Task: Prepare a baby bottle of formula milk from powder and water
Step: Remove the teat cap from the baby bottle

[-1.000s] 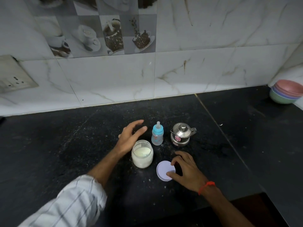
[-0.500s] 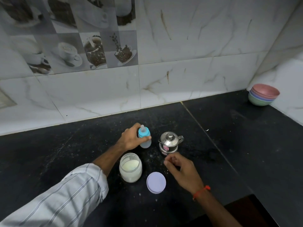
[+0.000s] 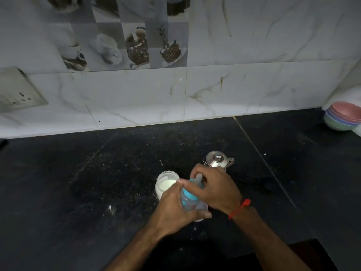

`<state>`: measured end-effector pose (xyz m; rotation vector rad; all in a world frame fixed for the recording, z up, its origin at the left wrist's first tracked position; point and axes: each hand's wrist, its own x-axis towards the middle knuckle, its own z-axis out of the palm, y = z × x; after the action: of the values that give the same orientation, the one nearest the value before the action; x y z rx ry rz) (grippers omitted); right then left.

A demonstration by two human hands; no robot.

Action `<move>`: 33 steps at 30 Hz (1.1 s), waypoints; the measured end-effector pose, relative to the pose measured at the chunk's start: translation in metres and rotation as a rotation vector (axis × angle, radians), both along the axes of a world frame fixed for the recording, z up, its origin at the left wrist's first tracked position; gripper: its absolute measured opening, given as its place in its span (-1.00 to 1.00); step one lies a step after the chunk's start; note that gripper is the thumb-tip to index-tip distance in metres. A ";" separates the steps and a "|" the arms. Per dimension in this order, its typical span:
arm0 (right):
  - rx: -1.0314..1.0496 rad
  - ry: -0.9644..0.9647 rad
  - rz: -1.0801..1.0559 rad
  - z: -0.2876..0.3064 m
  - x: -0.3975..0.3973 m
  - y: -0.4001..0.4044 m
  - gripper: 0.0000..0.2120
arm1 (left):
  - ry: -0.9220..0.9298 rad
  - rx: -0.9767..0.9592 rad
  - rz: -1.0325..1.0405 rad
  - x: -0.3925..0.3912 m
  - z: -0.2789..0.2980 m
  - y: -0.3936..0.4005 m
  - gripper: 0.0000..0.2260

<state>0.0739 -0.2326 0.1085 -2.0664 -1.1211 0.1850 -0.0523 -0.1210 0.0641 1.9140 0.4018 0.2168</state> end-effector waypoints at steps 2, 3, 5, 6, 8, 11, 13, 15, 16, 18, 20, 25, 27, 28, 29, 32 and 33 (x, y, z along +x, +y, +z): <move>-0.086 -0.024 0.025 0.003 -0.009 0.001 -0.40 | 0.021 -0.014 0.059 -0.008 -0.004 -0.003 -0.60; -0.132 -0.044 0.023 0.003 -0.014 0.003 -0.39 | 0.026 -0.004 0.092 -0.010 -0.003 -0.003 -0.68; -0.087 -0.042 0.006 0.001 -0.019 0.009 -0.45 | 0.042 0.028 0.105 -0.012 0.002 -0.001 -0.73; -0.001 -0.012 0.011 -0.001 -0.021 0.011 -0.52 | 0.053 0.018 0.086 -0.013 0.005 0.002 -0.73; 0.158 0.059 0.112 -0.003 -0.019 0.012 -0.61 | 0.045 -0.107 -0.046 -0.014 0.009 0.011 -0.74; 0.200 0.076 0.364 0.005 -0.012 0.011 -0.69 | -0.028 -0.236 -0.308 -0.015 0.015 0.023 -0.84; 0.167 0.152 0.483 0.016 -0.002 0.007 -0.71 | -0.056 -0.207 -0.334 -0.011 0.019 0.028 -0.88; 0.153 0.355 0.551 0.026 0.008 0.001 -0.53 | -0.090 -0.169 -0.293 -0.006 0.025 0.031 -0.84; 0.164 0.469 0.566 0.028 0.013 -0.003 -0.43 | -0.102 -0.149 -0.255 -0.004 0.026 0.033 -0.81; 0.210 0.591 0.523 0.031 0.016 -0.007 -0.29 | -0.106 -0.111 -0.161 -0.001 0.029 0.036 -0.72; 0.215 0.550 0.396 0.030 0.012 -0.005 -0.27 | -0.096 -0.092 -0.114 0.001 0.033 0.036 -0.69; 0.161 0.458 0.379 0.033 0.006 -0.006 -0.29 | -0.080 0.015 -0.105 0.005 0.037 0.034 -0.68; 0.129 0.486 0.426 0.037 0.008 -0.010 -0.20 | -0.068 0.038 -0.084 0.004 0.037 0.035 -0.64; 0.103 0.475 0.418 0.036 0.008 -0.009 -0.20 | -0.059 0.054 -0.085 0.004 0.037 0.035 -0.65; 0.085 0.463 0.401 0.035 0.006 -0.008 -0.24 | -0.049 0.064 -0.093 0.004 0.039 0.035 -0.67; 0.193 0.483 0.333 0.035 0.004 -0.008 -0.41 | 0.013 0.086 -0.109 0.004 0.038 0.037 -0.65; 0.286 0.541 0.312 0.035 0.007 -0.011 -0.41 | 0.033 0.102 -0.097 0.003 0.036 0.039 -0.60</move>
<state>0.0805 -0.2436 0.1433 -1.4562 -1.0443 0.6541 -0.0493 -0.0818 0.1000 2.0341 0.3244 0.1445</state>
